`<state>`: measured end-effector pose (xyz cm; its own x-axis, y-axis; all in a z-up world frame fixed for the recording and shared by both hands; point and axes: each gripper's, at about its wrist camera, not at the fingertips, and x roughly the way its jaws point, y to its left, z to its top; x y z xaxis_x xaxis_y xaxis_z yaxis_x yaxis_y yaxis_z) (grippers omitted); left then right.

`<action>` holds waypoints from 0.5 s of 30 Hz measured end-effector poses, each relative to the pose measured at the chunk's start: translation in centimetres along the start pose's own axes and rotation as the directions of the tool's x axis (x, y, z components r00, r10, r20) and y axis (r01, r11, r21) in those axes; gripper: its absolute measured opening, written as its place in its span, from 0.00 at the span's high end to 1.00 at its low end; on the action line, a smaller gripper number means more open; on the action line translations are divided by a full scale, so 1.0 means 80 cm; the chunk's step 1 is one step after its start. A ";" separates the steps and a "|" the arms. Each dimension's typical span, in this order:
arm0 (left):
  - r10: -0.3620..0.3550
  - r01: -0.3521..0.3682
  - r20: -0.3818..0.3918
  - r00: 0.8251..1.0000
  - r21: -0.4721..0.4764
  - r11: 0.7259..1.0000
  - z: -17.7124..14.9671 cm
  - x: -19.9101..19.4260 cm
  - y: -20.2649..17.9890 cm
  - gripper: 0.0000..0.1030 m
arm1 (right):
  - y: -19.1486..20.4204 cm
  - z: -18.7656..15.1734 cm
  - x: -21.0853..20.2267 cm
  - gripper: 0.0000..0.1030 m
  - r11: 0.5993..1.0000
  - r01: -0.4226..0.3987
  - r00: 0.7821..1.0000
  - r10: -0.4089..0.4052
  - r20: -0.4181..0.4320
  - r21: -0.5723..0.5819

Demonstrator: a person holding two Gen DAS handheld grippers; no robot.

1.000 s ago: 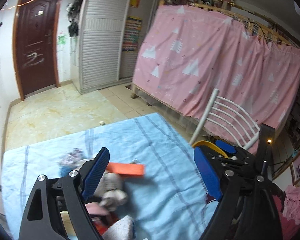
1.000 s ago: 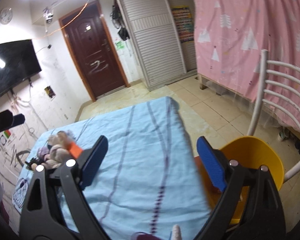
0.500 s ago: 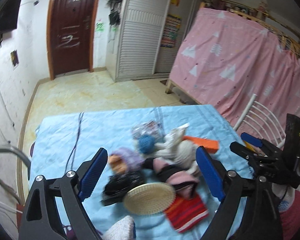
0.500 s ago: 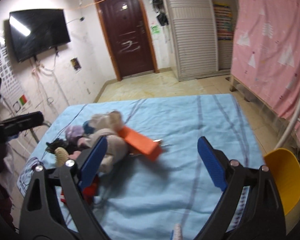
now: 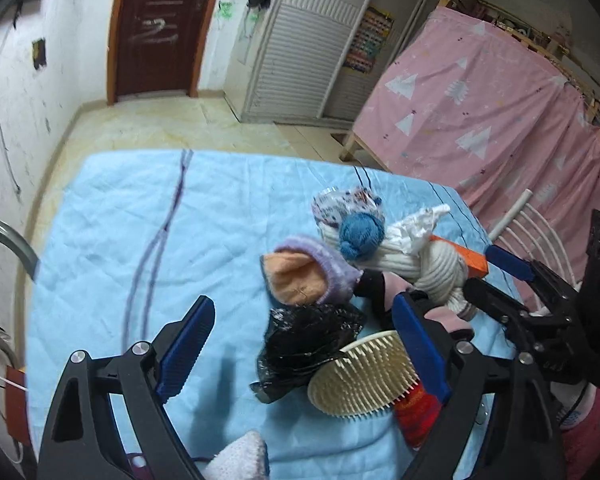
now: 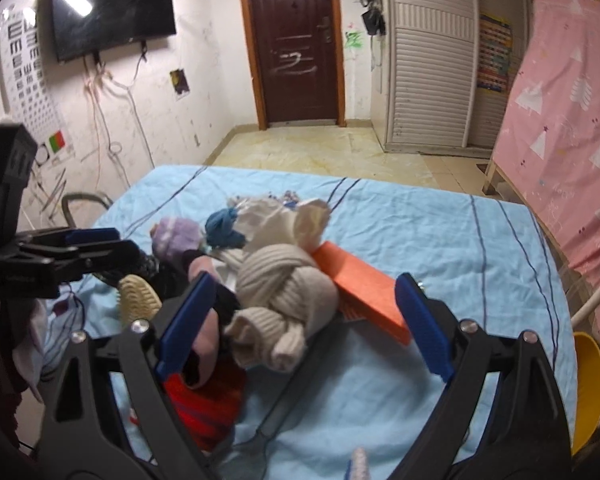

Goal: Collect trash
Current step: 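Grasp the black plastic bag with the left tool while the right tool grasps the beige knitted ball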

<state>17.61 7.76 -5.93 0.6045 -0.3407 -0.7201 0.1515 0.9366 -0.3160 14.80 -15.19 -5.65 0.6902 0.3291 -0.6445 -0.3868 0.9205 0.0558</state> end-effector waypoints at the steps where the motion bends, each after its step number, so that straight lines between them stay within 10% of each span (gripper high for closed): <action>1: -0.011 0.011 -0.005 1.000 -0.001 1.000 -0.001 0.004 -0.001 0.21 | 0.001 -0.001 0.003 0.15 1.000 0.002 1.000 -0.002 -0.004 -0.006; 15: -0.045 0.046 -0.025 0.999 0.063 0.997 -0.016 0.014 -0.021 0.89 | 0.023 0.001 0.030 0.46 0.995 0.002 0.998 -0.009 -0.068 -0.095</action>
<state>17.03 5.71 -7.06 0.5772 -0.3842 -0.7206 0.2281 0.9231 -0.3096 15.78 -12.70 -7.02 0.6505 0.3058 -0.6953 -0.4415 0.8971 -0.0185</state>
